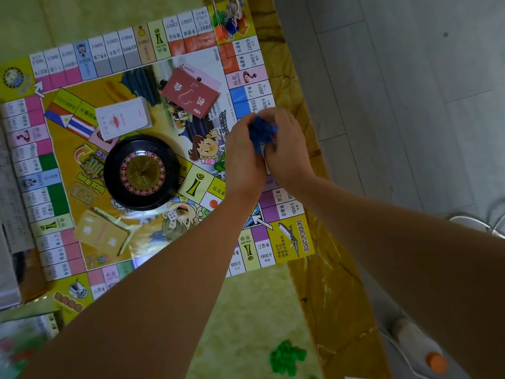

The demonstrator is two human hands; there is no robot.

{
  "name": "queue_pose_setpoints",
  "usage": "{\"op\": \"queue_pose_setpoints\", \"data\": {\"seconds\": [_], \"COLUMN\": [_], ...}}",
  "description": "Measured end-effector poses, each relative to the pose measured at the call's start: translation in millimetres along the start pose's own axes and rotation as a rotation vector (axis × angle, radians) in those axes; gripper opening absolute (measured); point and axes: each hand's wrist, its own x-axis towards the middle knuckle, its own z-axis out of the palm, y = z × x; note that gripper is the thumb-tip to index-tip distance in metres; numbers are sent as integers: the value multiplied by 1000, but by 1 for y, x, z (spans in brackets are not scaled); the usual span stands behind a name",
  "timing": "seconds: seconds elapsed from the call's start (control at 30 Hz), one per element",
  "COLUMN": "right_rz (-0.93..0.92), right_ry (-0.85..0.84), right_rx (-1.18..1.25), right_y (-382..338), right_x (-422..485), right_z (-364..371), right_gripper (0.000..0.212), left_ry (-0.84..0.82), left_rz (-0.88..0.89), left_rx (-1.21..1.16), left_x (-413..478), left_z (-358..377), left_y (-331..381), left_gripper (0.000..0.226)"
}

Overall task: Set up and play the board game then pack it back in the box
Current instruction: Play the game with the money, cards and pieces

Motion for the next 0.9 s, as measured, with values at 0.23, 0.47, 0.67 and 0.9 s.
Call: {"op": "queue_pose_setpoints", "data": {"seconds": [0.23, 0.47, 0.67, 0.9], "right_rz": [16, 24, 45, 50], "right_ry": [-33, -17, 5, 71], "right_rx": [61, 104, 51, -63], "right_y": [-7, -5, -6, -11], "right_x": [-9, -10, -20, -53], "right_z": [-14, -18, -22, -24], "right_gripper": [44, 42, 42, 36], "left_ry": [-58, -45, -9, -5], "left_rz": [-78, -35, 42, -66], "left_rx": [12, -42, 60, 249], "left_x": [-3, -4, -9, -43], "left_z": [-13, -19, -25, -33], "left_y": [7, 8, 5, 9], "left_gripper": [68, 68, 57, 30]}}
